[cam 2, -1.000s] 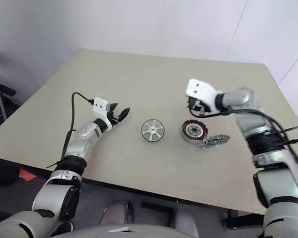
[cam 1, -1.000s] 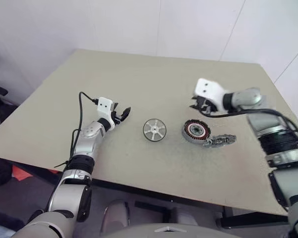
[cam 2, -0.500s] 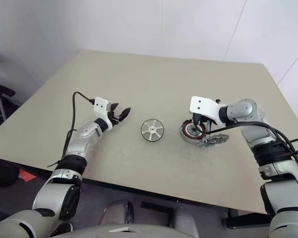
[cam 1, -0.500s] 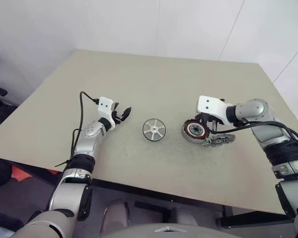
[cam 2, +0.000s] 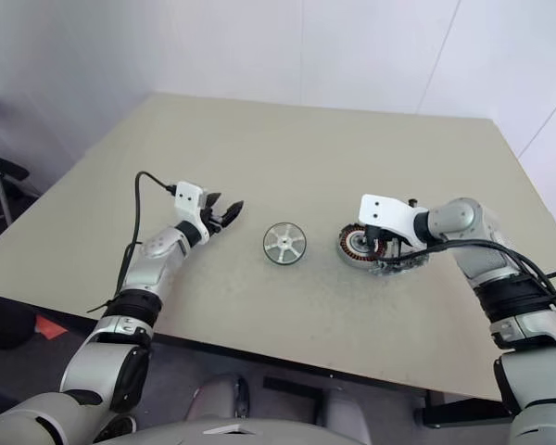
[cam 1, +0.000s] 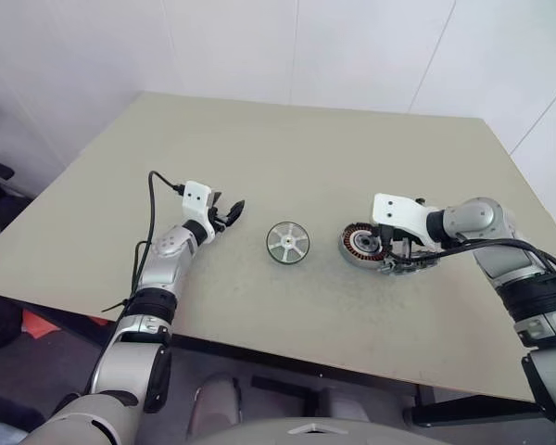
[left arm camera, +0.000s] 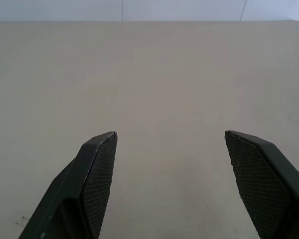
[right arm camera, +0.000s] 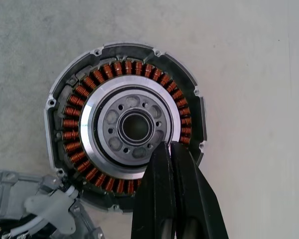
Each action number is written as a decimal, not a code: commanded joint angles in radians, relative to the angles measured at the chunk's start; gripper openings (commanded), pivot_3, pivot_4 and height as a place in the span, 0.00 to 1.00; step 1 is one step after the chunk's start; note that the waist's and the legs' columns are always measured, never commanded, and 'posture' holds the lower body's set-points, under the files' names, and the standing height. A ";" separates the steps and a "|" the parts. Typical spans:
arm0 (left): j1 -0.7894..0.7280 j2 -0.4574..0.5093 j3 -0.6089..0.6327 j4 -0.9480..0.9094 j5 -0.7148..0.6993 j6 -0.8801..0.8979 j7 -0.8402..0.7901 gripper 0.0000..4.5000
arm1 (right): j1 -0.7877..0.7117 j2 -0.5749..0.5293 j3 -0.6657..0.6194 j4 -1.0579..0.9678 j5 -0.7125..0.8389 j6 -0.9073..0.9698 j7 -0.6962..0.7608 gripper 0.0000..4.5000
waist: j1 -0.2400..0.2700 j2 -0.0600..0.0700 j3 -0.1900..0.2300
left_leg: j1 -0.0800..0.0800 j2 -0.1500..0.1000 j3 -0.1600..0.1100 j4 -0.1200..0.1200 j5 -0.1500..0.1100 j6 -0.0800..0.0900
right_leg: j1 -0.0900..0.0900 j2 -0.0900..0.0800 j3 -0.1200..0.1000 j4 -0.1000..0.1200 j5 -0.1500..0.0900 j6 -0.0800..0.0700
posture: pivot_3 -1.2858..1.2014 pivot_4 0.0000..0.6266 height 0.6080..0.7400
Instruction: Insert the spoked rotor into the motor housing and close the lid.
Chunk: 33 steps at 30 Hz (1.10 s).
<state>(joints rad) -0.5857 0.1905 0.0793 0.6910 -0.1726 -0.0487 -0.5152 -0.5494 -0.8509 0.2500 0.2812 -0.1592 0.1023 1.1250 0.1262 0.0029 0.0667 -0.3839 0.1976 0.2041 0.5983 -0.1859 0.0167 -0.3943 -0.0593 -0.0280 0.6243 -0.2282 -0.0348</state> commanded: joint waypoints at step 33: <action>-0.014 0.003 0.002 -0.022 0.005 -0.028 0.001 0.82 | 0.056 0.033 0.014 -0.135 0.006 0.036 0.001 0.00 | -0.001 0.000 0.000 | 0.004 0.000 0.000 0.000 0.000 0.000 | 0.004 0.000 0.000 -0.001 0.000 0.000 | 0.52 0.00 1.00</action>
<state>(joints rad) -0.5855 0.1895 0.0787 0.6919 -0.1717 -0.0493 -0.5169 -0.4765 -0.8200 0.2602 0.1421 -0.1507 0.1474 1.1276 0.1247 0.0030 0.0665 -0.3802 0.1976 0.2040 0.5982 -0.1860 0.0167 -0.3906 -0.0595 -0.0280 0.6237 -0.2282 -0.0348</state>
